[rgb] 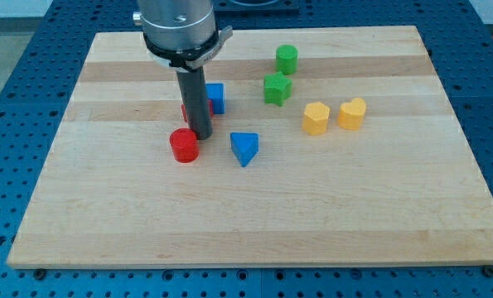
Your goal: Separate the blue cube from the red star
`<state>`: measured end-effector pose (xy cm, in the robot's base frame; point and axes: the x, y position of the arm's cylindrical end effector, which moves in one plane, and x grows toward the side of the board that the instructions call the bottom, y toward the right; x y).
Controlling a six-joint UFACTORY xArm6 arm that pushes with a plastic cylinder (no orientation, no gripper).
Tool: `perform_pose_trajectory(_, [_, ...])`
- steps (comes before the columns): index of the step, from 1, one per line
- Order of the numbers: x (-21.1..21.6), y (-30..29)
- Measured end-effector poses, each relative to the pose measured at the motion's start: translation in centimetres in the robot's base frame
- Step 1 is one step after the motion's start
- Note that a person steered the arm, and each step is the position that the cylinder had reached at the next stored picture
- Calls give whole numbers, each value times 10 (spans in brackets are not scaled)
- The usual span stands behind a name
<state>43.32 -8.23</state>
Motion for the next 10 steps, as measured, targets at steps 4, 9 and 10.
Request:
perform_pose_trajectory(4, [-45, -1])
perform_pose_trajectory(9, [-80, 24])
perform_pose_trajectory(10, [-89, 28])
